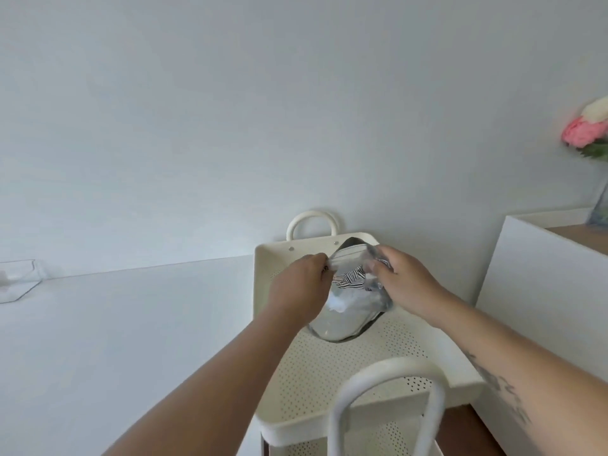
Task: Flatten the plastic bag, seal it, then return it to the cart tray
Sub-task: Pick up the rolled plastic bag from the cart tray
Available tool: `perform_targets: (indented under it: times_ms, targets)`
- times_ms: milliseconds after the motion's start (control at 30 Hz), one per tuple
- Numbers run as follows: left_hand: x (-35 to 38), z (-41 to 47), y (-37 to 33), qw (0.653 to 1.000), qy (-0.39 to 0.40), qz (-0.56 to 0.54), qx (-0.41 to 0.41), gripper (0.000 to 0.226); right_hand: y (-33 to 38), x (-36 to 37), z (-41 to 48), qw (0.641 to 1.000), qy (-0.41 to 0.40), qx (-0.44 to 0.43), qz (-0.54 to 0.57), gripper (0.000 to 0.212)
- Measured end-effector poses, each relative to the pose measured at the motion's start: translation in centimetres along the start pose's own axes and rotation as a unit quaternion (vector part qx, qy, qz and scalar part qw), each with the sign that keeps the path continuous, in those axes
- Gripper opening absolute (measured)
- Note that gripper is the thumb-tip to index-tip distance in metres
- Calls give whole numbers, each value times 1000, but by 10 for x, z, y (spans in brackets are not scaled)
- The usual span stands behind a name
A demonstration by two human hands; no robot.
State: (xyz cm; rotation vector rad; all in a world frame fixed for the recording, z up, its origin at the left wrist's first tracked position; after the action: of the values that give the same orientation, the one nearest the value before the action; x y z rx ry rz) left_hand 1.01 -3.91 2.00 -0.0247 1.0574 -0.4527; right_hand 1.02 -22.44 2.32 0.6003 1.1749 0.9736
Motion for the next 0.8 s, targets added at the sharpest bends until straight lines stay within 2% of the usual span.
perform_targets:
  times_ms: [167,300,500,800]
  targets:
    - [-56,9,6,998,-59,17,-25,35,60,-3,6,999,-15,-38,22,27]
    - [-95,-1,32,993,-105,9,-56,27,100,18,14,996,-4,-67,59,22]
    - [-133,-43,103,983,-109,-20,-147,33,137,89,14,983,29,-69,170,17]
    - [-146,-129,180,956,-149,2,-252,38,154,211,-9,980,99,-76,158,18]
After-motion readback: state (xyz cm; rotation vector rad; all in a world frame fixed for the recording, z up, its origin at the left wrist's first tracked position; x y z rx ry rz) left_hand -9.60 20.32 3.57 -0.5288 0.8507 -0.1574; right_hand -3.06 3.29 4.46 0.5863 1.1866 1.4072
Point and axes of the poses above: each hand's wrist, its own z-axis towards the middle knuckle, its own x-axis out of the palm, y = z × x, the point moved 3 cm from there along z, towards the middle knuckle, and after that the axes turned 9 degrees about z, right-handed, at the moved point
